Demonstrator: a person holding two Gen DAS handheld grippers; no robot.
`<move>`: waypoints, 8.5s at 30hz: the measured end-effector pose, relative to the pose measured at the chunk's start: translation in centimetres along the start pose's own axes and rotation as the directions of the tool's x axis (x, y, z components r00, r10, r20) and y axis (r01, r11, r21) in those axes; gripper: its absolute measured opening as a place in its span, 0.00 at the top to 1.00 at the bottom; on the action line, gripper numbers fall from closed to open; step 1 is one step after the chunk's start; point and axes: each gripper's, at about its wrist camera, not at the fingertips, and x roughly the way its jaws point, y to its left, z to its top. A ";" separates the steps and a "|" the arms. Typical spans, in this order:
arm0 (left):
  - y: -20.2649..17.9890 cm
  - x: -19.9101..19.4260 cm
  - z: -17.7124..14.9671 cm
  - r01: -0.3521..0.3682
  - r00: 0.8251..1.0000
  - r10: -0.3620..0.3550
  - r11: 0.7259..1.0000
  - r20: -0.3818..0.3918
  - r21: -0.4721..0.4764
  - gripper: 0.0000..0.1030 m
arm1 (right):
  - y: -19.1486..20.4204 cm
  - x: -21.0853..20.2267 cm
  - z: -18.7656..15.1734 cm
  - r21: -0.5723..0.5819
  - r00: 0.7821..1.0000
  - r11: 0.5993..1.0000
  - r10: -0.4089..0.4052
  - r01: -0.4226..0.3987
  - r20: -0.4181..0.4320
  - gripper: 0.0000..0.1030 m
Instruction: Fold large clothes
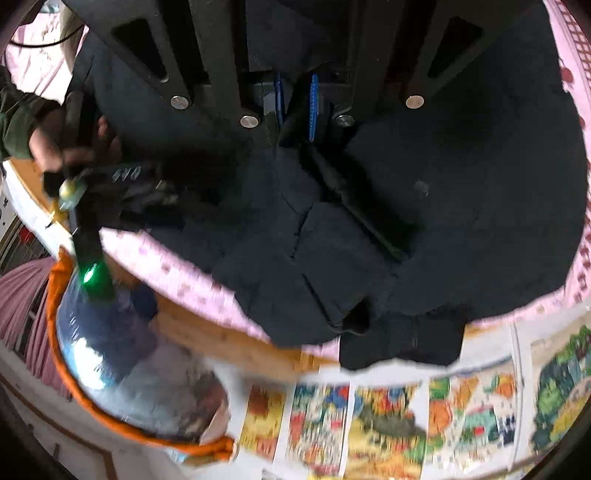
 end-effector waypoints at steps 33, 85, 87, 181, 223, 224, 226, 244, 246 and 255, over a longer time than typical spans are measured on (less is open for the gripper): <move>15.2 -9.4 -4.8 -0.219 0.972 0.235 0.885 -0.011 -0.411 0.18 | 2.4 2.3 -0.5 0.218 0.985 0.961 0.174 -0.171 0.006 0.64; 14.5 5.8 1.3 -0.523 0.851 0.501 0.832 -0.157 -0.185 0.00 | 2.6 7.3 10.0 -0.189 0.935 0.920 -0.314 0.342 0.163 0.08; 14.7 6.1 1.0 -0.511 0.859 0.489 0.836 -0.152 -0.201 0.00 | 1.8 8.0 9.9 -0.158 0.946 0.936 -0.296 0.315 0.136 0.02; 24.2 11.7 23.5 -0.024 0.968 0.114 0.930 0.225 -0.367 0.94 | 3.4 17.3 32.6 -0.022 0.983 0.996 -0.086 0.091 0.164 0.90; 16.3 10.3 7.0 -0.123 0.984 0.136 0.986 0.116 -0.109 0.89 | -0.2 13.8 12.9 -0.006 0.967 1.000 -0.006 0.008 0.255 0.91; 16.1 9.7 6.8 -0.128 0.981 0.141 0.986 0.131 -0.104 0.85 | -0.3 12.8 12.7 -0.006 0.962 1.000 -0.011 0.013 0.275 0.88; 15.8 8.8 6.6 -0.142 0.975 0.157 0.985 0.157 -0.103 0.78 | -0.5 11.2 12.4 -0.011 0.954 1.000 -0.021 0.026 0.299 0.81; 16.1 12.0 14.8 -0.048 0.987 0.073 0.984 0.145 -0.170 0.45 | 3.6 14.5 21.6 -0.101 0.978 0.988 0.128 -0.112 0.164 0.65; 15.8 13.2 13.6 -0.063 0.990 0.078 0.990 0.121 -0.124 0.46 | 4.2 15.6 20.2 -0.149 0.984 0.985 0.111 -0.090 0.139 0.65; 13.2 15.6 9.6 -0.192 0.977 0.186 0.980 0.105 0.055 0.47 | 3.7 17.1 13.7 -0.179 0.969 0.983 0.070 -0.027 0.239 0.65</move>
